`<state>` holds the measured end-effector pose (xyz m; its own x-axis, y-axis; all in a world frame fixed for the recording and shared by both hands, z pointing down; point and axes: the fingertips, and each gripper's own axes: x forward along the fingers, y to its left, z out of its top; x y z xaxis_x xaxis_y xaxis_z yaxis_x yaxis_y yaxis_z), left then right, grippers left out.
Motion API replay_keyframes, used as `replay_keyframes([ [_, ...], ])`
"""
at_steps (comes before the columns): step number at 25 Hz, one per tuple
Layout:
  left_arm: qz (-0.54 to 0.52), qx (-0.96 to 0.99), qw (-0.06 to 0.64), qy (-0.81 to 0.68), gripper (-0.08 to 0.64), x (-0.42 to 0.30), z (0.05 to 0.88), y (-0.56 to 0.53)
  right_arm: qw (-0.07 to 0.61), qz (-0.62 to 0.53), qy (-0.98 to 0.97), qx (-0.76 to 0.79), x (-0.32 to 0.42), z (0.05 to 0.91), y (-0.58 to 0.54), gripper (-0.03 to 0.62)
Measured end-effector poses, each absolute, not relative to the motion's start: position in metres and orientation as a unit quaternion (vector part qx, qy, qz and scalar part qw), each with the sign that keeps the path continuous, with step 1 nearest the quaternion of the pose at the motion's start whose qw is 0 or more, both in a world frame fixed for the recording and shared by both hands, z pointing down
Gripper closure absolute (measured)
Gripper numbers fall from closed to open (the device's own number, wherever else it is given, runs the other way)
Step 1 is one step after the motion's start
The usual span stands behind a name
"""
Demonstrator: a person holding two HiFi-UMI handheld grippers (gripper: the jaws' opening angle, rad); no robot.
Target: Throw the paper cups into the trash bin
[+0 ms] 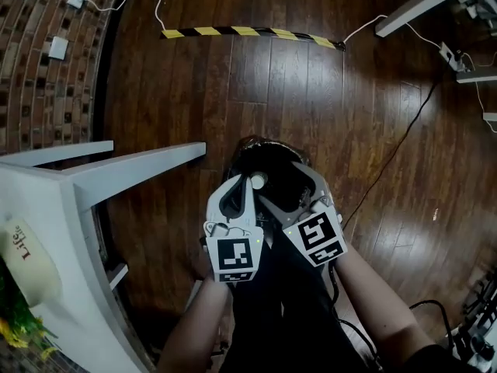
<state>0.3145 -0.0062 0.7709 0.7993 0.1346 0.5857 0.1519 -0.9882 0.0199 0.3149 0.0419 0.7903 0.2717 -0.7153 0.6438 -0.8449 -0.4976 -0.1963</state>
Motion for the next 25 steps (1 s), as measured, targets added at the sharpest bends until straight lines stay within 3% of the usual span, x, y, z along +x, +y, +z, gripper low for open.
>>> replay_keyframes([
  [25,-0.125,-0.992,0.009,-0.005,0.555,0.344,0.462,-0.043,0.066,0.148,-0.477,0.864,0.368,0.471,0.007,0.341],
])
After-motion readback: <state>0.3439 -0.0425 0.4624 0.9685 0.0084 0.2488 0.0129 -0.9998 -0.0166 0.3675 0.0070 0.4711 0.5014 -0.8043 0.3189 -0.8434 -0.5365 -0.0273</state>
